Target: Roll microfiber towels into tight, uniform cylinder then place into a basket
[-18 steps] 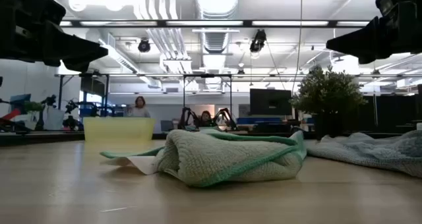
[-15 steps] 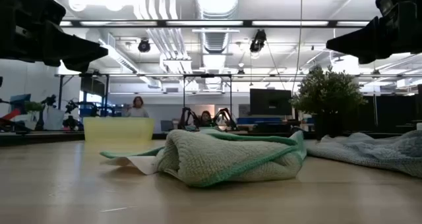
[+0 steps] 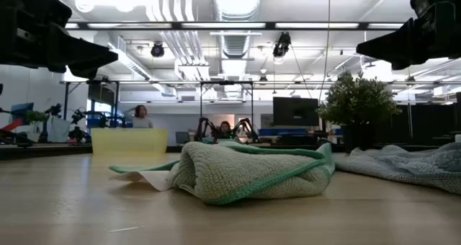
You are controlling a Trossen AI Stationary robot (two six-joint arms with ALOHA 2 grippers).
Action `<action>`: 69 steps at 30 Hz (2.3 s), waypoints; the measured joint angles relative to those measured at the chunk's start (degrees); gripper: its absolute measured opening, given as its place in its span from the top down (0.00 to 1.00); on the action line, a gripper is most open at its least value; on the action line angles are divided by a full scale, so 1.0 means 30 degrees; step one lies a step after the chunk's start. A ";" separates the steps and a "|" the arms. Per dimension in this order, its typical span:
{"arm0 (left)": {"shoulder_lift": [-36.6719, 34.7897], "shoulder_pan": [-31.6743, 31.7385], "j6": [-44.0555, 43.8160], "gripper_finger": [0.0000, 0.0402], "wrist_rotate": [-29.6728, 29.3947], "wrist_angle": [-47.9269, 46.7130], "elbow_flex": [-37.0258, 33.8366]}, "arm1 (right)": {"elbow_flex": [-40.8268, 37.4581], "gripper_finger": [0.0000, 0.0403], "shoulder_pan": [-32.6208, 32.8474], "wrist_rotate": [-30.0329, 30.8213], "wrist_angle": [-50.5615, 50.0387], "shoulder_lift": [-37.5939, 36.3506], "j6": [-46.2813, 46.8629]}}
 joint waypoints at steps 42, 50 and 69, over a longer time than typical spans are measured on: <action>0.0000 0.0000 -0.0006 0.67 -0.0001 -0.0001 0.0000 | 0.0003 0.89 0.0000 0.0000 0.0000 0.0000 0.0000; 0.0000 0.0000 0.0001 0.67 0.0006 0.0006 0.0000 | 0.0000 0.89 -0.0003 0.0000 0.0000 0.0000 -0.0004; -0.0007 0.0001 -0.0006 0.67 0.0003 0.0987 0.0000 | -0.0004 0.89 0.0001 0.0000 0.0206 0.0000 0.0579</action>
